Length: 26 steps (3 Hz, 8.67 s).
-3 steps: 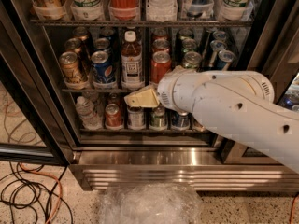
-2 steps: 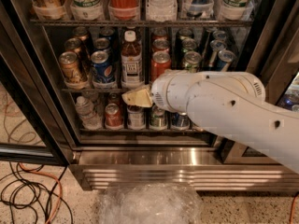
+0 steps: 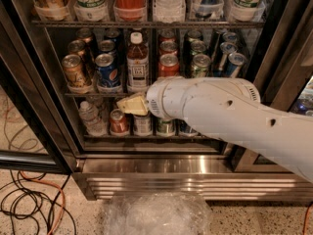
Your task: Pick blue plastic bottle from middle shelf of fridge
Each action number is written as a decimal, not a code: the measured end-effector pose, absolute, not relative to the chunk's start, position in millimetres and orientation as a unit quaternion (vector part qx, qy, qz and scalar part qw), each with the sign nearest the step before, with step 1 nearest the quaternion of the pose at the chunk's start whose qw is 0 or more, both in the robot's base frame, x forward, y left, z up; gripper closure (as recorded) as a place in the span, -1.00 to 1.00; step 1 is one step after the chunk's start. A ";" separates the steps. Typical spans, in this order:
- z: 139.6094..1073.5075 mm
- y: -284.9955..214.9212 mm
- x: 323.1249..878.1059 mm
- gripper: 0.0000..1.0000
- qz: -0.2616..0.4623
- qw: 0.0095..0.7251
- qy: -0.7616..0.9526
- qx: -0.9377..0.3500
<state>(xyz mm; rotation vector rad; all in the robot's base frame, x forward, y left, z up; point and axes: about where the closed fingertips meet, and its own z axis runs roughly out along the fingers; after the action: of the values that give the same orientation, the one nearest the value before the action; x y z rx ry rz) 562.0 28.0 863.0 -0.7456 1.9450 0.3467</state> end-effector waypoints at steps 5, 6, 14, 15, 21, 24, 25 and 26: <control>856.8 31.3 608.5 -0.94 0.129 0.531 0.778 -0.310; 856.8 31.3 608.5 -0.70 0.129 0.531 0.778 -0.310; 848.9 68.7 662.4 -0.56 0.151 0.553 0.771 -0.278; 844.4 72.5 668.1 -0.19 0.147 0.553 0.772 -0.277; 845.6 72.2 669.7 1.00 0.136 0.553 0.775 -0.273; 867.1 84.8 669.7 1.00 0.137 0.578 0.756 -0.274; 867.1 84.9 669.7 1.00 0.137 0.578 0.756 -0.274; 872.8 81.5 670.3 1.00 0.129 0.603 0.743 -0.260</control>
Offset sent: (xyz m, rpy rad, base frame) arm 0.0205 0.0293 -0.0253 -0.0094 -0.0380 0.0192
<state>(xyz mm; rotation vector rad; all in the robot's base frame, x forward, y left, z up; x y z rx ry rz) 670.3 81.5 872.8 -0.6031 1.7200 0.2994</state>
